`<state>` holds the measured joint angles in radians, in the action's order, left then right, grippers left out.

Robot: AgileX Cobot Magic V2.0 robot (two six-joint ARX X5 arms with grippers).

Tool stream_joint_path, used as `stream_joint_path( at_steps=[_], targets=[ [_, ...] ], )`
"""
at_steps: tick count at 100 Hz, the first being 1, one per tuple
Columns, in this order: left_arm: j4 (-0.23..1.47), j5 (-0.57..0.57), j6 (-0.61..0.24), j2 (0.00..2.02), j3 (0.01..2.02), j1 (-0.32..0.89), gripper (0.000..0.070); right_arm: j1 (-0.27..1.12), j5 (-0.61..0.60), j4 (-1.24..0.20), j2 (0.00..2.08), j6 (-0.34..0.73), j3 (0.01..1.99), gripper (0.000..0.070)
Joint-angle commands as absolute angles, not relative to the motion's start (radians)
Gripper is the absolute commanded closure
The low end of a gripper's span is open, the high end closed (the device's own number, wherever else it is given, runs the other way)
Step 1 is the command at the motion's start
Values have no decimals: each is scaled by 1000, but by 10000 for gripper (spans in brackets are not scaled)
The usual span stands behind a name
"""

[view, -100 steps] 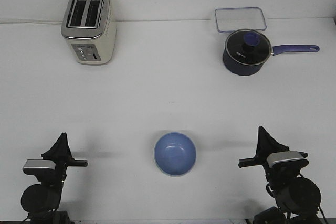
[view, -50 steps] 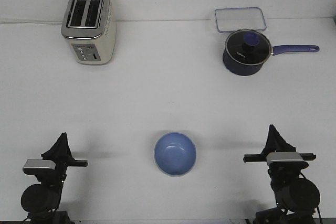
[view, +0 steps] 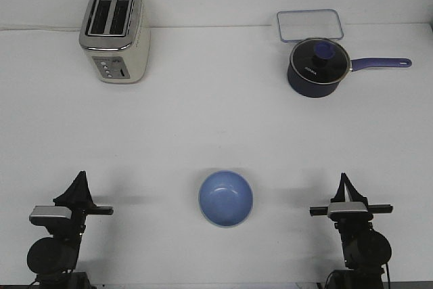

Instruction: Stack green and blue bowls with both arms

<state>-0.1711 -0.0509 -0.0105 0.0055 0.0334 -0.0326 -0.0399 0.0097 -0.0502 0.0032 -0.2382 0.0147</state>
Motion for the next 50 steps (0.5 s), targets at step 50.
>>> stream_joint_path(
  at_steps=[50],
  targets=[
    [-181,-50,-12,5,14,-33,686,-39,7,-27,1,-236,13,700]
  ],
)
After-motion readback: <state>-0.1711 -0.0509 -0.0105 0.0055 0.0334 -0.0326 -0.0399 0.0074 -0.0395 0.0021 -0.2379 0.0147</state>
